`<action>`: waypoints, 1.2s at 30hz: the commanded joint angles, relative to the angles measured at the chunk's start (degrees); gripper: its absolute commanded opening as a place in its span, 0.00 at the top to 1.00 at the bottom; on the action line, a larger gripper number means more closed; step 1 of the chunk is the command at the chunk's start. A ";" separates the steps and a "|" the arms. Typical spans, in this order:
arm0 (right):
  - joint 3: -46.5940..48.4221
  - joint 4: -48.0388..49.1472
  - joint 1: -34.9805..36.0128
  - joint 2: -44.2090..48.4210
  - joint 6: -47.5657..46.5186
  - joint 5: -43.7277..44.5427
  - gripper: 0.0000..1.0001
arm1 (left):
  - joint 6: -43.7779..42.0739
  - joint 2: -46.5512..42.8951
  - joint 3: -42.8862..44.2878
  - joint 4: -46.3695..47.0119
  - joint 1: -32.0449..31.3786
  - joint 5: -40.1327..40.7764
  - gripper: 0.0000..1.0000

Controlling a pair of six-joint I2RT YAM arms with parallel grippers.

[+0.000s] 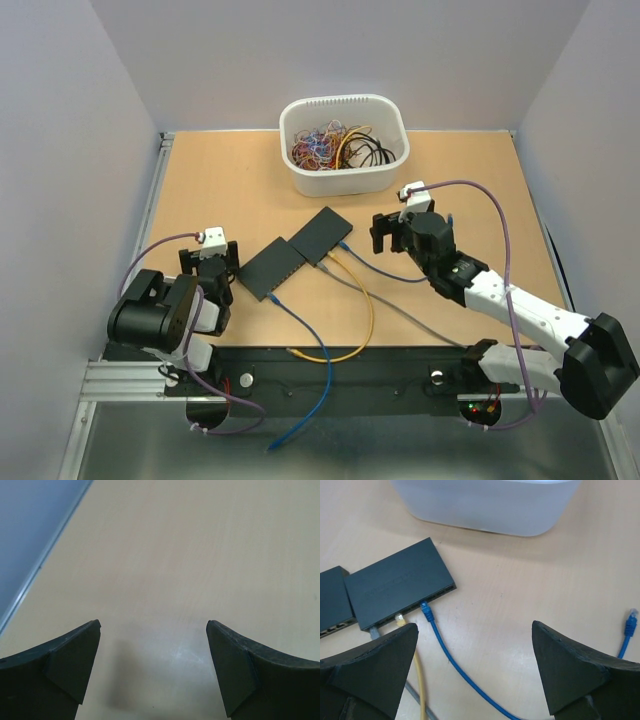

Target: Insert the plug into the switch port

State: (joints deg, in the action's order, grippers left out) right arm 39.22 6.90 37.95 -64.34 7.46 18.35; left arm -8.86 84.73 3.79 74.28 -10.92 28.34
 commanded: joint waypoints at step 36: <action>-32.81 68.76 -35.58 -13.43 -0.52 -3.30 0.00 | 2.97 -0.62 7.98 19.67 2.66 -6.89 0.01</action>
State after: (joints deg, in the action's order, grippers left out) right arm 6.26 56.12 3.36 -75.26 6.31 20.51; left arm -5.96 85.32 10.55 74.65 -8.51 21.12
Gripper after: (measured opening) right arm 0.999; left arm 0.986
